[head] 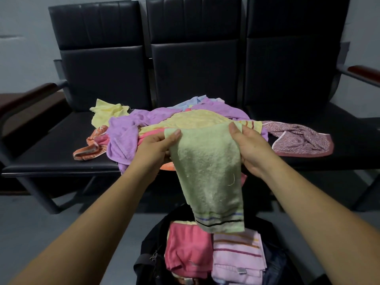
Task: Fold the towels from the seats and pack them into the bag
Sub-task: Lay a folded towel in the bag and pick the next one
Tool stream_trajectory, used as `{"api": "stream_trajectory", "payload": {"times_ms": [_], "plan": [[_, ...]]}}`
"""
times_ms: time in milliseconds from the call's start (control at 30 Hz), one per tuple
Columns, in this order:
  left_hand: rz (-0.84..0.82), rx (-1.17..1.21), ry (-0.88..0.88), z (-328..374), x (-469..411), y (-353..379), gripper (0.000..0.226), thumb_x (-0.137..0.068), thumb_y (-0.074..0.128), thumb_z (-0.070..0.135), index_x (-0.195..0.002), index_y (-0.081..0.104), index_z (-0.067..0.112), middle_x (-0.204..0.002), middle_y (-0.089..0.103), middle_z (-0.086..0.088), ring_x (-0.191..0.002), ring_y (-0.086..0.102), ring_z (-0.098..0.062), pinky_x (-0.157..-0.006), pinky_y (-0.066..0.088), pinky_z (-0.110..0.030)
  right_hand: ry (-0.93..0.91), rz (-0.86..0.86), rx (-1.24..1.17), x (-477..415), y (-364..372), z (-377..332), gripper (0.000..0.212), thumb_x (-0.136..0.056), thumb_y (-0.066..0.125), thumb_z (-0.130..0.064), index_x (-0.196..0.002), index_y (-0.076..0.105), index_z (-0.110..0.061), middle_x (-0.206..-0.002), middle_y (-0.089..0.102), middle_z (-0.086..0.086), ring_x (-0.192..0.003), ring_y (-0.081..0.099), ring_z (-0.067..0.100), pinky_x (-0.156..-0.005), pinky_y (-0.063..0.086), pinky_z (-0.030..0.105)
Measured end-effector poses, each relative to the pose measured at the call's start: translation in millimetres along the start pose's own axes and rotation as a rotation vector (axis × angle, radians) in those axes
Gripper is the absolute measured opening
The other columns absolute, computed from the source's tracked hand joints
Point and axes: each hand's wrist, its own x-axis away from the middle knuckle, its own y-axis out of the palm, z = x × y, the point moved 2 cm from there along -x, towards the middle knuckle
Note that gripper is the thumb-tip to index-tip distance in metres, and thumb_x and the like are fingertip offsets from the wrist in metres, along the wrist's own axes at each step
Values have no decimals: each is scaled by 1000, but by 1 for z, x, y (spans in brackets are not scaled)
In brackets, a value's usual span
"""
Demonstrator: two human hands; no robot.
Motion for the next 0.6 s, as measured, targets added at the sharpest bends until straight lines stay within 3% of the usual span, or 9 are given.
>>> {"api": "stream_trajectory", "payload": {"times_ms": [67,200,300,400,467,533,600], "plan": [[-20,31,26,-1,-1,1,14,-99,60,15,-107,70,9,-79,73,3,-70,64,-13,-72,54,-31,60,-46,-7,0,0,-1,32,-106,47,-38,-125,65,-19,-114,76,2,-104,73,17,-85,57,34],[-146,29,87,2,-1,0,28,-96,53,-5,-117,65,10,-95,77,-1,-88,72,-13,-76,59,-25,143,-63,-167,3,-5,-4,30,-103,56,-23,-127,64,-7,-115,75,10,-101,74,21,-76,61,33],[-121,6,125,5,-1,-3,25,-97,52,-5,-115,65,6,-94,77,-1,-90,72,-14,-77,57,-24,171,-227,-274,5,-7,-5,45,-84,70,-9,-127,63,3,-122,71,18,-112,70,27,-91,59,36],[-58,-117,183,7,-2,-8,24,-100,53,-1,-109,69,15,-99,76,-3,-97,71,-17,-83,58,-28,244,-271,-195,4,-9,-2,52,-72,72,3,-123,63,10,-115,72,22,-103,73,27,-80,61,30],[-35,-229,212,7,-3,-11,25,-101,53,2,-105,71,19,-104,75,-10,-102,69,-24,-89,59,-34,263,-214,-186,3,-11,1,54,-69,74,2,-121,63,11,-112,73,22,-98,74,27,-78,62,32],[-28,-332,241,6,-2,-12,21,-102,54,7,-105,72,18,-108,73,-14,-103,70,-27,-92,58,-42,247,-165,-142,1,-12,3,56,-69,77,-8,-123,65,4,-116,73,20,-104,72,30,-86,60,42],[-10,-339,239,6,-1,-11,15,-102,56,16,-104,71,12,-104,72,-18,-95,71,-26,-90,58,-48,216,-122,-98,2,-12,1,57,-69,79,-18,-123,67,-3,-116,73,17,-103,72,30,-86,60,47]]}}
